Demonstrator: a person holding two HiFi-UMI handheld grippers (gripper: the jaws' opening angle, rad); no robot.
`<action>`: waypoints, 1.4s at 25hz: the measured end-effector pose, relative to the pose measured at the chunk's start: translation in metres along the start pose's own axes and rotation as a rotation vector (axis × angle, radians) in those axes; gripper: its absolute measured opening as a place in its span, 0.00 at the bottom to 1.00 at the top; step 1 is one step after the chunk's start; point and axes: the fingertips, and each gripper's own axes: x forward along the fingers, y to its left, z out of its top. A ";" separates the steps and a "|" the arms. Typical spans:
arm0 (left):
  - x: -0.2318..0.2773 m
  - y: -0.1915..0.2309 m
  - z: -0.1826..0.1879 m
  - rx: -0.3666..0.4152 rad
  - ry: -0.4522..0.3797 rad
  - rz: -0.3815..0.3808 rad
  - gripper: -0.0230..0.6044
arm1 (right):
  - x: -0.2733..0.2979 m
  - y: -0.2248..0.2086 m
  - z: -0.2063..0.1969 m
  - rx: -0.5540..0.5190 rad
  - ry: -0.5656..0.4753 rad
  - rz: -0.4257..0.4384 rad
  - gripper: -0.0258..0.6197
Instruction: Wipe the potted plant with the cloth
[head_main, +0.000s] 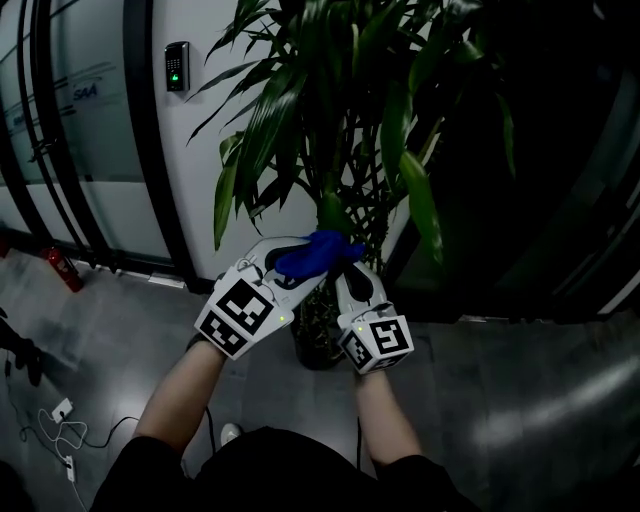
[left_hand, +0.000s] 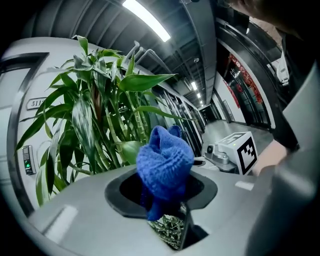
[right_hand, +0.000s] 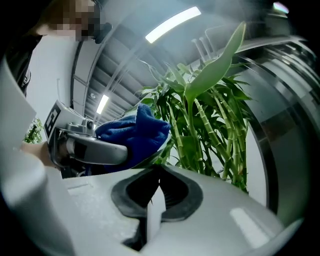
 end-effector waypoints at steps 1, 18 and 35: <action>-0.001 -0.002 -0.001 -0.004 0.003 0.001 0.28 | -0.002 0.000 -0.002 0.003 0.003 0.001 0.04; -0.026 -0.014 -0.038 -0.250 -0.026 0.035 0.28 | -0.024 0.010 -0.013 0.077 0.017 0.006 0.04; -0.117 -0.043 -0.107 -0.559 -0.250 0.338 0.28 | -0.117 0.010 -0.073 0.245 0.063 0.011 0.04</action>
